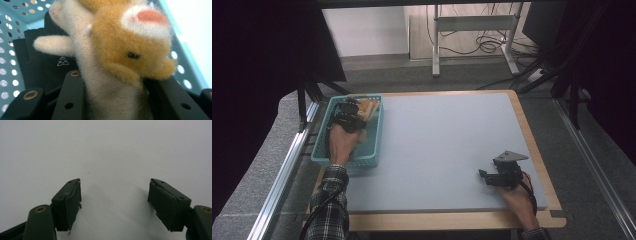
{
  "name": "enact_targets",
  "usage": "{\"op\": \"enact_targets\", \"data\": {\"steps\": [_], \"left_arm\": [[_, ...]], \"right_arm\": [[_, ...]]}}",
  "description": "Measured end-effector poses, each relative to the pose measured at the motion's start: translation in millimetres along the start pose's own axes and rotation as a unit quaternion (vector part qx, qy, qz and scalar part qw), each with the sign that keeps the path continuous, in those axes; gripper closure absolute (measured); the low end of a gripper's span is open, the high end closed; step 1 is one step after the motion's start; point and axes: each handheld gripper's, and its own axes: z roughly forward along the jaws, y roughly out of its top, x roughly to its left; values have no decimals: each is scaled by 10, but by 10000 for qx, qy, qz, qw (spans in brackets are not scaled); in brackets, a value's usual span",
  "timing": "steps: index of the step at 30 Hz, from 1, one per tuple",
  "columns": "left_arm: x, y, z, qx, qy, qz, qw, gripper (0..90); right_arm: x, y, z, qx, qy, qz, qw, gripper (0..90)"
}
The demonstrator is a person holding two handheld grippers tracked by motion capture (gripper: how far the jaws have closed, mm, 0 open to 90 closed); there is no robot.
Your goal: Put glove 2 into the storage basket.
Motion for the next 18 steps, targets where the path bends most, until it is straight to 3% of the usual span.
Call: {"op": "enact_targets", "data": {"steps": [12,18], "left_arm": [[-78,19,331,468,43,48,9989,602],[-119,38,472,653,-139,70,9977,559]], "right_arm": [[0,0,0,-1,4,3,10000,259],[-1,0,0,2,6,2,10000,260]]}}
